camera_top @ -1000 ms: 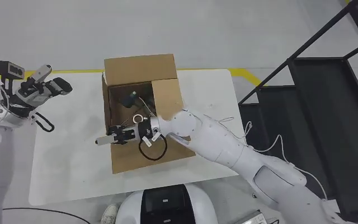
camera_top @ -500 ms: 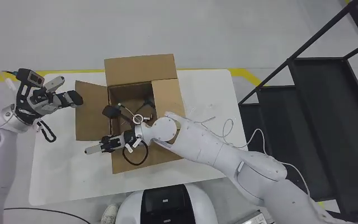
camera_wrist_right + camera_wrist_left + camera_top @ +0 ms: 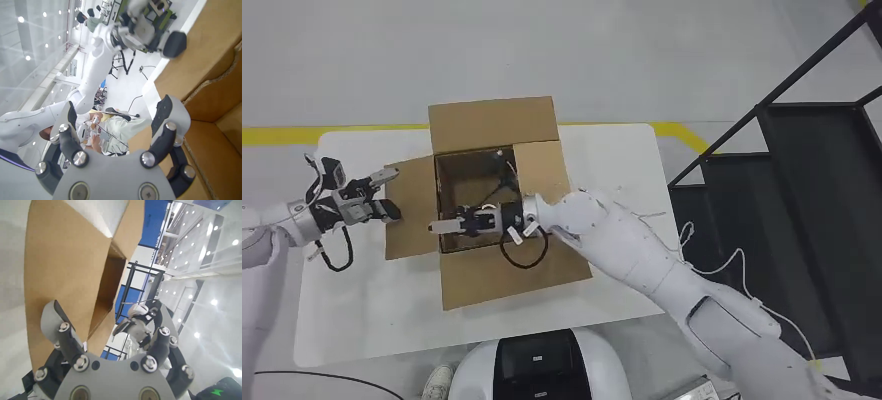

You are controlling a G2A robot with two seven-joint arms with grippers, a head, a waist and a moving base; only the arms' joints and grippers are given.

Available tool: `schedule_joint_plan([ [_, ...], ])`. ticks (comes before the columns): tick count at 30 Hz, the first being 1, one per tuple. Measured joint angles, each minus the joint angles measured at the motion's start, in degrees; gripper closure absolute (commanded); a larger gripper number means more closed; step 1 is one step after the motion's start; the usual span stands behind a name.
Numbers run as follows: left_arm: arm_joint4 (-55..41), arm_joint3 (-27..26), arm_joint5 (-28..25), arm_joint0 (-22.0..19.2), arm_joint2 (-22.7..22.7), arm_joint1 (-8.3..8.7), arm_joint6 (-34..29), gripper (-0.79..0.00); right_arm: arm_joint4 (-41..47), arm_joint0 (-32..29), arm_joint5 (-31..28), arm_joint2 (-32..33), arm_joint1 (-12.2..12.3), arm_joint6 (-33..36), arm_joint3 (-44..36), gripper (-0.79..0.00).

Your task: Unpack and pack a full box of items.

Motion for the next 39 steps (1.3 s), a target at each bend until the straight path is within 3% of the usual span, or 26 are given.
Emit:
schedule_joint_plan([
  [6,1.62,2.01,-0.70,-2.01,4.27,-0.99,3.54,-0.785,-5.28,-11.11,4.93,13.78,5.11,2.63,-17.62,-0.785],
  [12,0.86,4.08,-1.27,-4.76,9.42,-2.52,5.48,-0.785,-7.62,-21.26,7.70,24.13,8.08,6.73,-28.02,-0.785],
  [19,-0.38,7.13,-2.30,-8.63,14.08,-4.22,6.32,-0.785,-7.84,-26.93,8.64,29.41,9.49,7.94,-30.41,-0.785],
  [24,-1.00,8.26,-4.88,-10.97,11.83,-3.84,4.47,-0.785,-7.67,-28.95,8.32,31.33,10.15,8.97,-30.69,-0.785],
  [32,-4.22,0.01,-8.16,-11.73,6.26,-2.63,-0.12,-0.785,-9.17,-31.84,8.29,35.13,11.19,8.47,-31.15,-0.785],
  [35,-4.99,-3.49,-10.66,-12.04,7.99,-3.13,-0.30,-0.785,-9.43,-33.70,8.43,37.66,11.68,7.74,-31.52,-0.785],
  [39,-4.20,-4.70,-13.38,-14.45,14.30,-4.77,0.14,-0.785,-9.88,-36.99,8.74,41.53,12.40,7.29,-33.19,-0.785],
])
